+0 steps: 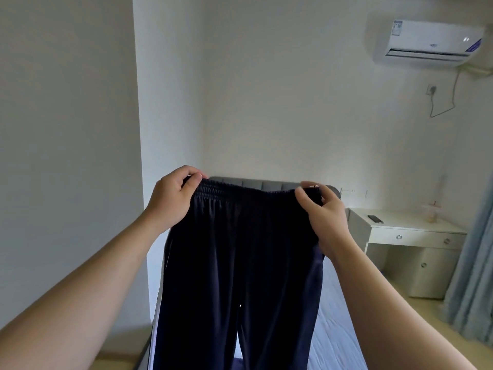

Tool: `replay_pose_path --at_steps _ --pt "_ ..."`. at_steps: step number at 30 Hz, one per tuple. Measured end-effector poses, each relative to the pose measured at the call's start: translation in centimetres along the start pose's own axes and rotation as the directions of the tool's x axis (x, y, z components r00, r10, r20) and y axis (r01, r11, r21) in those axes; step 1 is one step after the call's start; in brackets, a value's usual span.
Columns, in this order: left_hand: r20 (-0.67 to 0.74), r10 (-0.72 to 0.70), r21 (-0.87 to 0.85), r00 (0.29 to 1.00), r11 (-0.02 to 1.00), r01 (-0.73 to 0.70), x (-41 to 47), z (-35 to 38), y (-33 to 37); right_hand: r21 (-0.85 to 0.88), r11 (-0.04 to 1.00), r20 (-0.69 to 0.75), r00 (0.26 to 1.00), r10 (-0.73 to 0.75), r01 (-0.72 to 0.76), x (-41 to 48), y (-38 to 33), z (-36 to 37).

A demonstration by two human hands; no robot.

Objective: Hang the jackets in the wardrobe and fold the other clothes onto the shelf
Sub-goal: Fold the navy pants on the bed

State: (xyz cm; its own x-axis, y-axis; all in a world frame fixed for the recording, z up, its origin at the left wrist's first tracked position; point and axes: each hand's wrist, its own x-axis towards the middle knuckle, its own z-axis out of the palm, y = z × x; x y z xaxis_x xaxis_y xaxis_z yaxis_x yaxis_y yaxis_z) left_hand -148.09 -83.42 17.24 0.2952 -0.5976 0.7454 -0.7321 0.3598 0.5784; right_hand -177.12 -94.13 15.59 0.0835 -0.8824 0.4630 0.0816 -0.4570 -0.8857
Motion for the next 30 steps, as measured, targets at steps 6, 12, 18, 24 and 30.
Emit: replay_pose_path --at_steps 6,12,18,24,30 --pt "0.292 -0.047 -0.179 0.955 0.978 0.103 -0.5 -1.2 -0.2 -0.197 0.978 0.021 0.998 -0.06 0.063 0.7 0.4 -1.4" --pt "0.173 -0.082 -0.042 0.982 0.995 0.091 -0.2 -0.7 -0.3 -0.248 0.969 0.063 0.998 0.006 0.01 0.7 0.6 -2.1" --pt "0.075 -0.207 0.073 0.976 0.977 0.202 -0.2 2.9 1.1 -0.408 0.908 -0.082 0.995 0.064 -0.092 1.6 0.6 -0.7" --pt "0.184 -0.305 -0.029 0.934 0.948 0.316 -1.8 7.8 4.2 -0.285 0.921 0.06 0.954 0.295 -0.267 0.1 -1.8 2.8" --pt "0.322 -0.068 -0.258 0.944 0.953 0.157 -3.5 8.1 6.1 0.068 0.925 0.304 0.891 0.338 -0.374 -1.5 -4.4 3.9"
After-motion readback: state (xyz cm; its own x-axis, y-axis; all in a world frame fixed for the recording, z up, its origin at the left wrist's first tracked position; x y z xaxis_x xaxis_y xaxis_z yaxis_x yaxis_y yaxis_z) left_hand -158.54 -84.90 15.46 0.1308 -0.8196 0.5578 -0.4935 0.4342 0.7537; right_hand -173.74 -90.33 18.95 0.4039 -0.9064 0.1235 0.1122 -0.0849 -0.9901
